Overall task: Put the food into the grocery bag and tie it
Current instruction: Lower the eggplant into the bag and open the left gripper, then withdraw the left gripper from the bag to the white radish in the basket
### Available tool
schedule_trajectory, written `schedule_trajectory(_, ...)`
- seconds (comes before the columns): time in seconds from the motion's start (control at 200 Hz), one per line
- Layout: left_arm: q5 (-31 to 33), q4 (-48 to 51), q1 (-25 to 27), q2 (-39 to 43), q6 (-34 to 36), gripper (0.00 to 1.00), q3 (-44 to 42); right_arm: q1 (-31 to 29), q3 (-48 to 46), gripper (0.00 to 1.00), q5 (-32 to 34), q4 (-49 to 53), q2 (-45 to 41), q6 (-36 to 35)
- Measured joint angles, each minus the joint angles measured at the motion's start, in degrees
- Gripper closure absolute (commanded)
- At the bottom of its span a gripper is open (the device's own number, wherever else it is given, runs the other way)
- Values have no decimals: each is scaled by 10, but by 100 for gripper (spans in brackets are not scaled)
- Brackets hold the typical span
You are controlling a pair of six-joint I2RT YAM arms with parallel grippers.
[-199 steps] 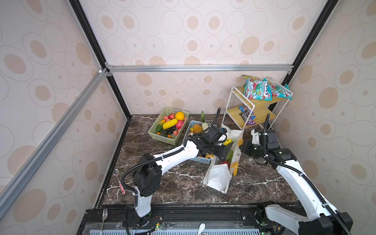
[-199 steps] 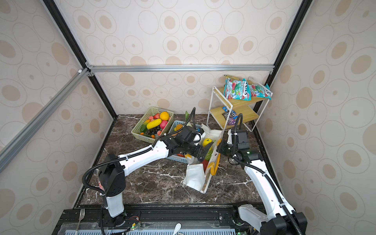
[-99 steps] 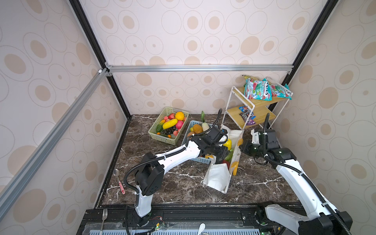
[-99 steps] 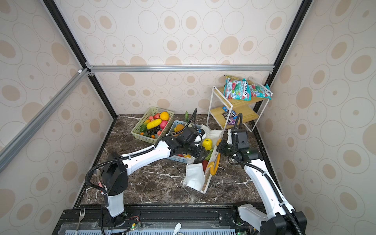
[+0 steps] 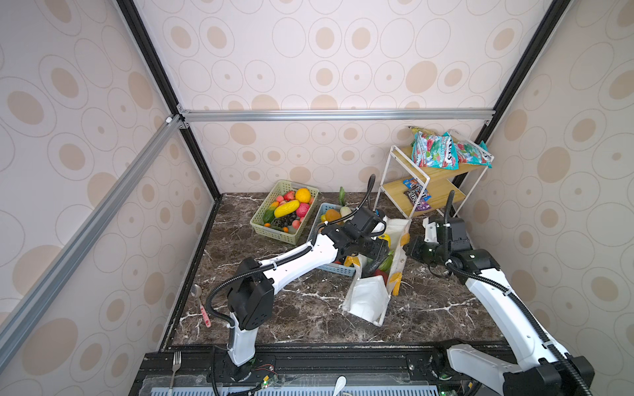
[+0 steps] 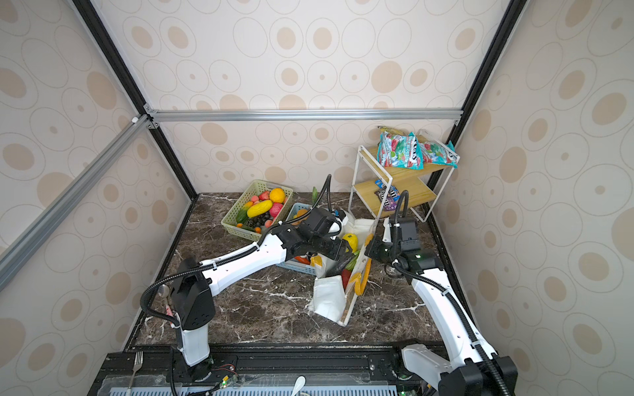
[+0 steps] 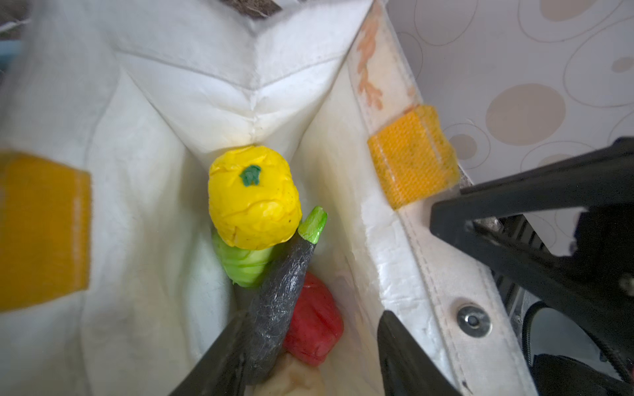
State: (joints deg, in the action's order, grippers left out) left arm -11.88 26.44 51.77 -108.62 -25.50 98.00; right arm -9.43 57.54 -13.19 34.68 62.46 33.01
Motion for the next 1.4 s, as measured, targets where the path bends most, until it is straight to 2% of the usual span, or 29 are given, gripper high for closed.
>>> schedule_trajectory(0.47, 70, 2, -13, 39, -17, 34, 18, 0, 0, 100, 44, 31, -17, -18)
schedule_trajectory(0.885, 118, 2, -75, 77, -50, 28, 0, 19, 17, 100, 96, 96, -42, -40)
schedule_trajectory(1.14, 163, 7, -98, 73, -67, 23, -13, 38, 24, 100, 105, 113, -46, -52)
schedule_trajectory(1.401, 176, -1, -101, 43, -85, 19, -33, 43, 27, 100, 107, 123, -46, -64)
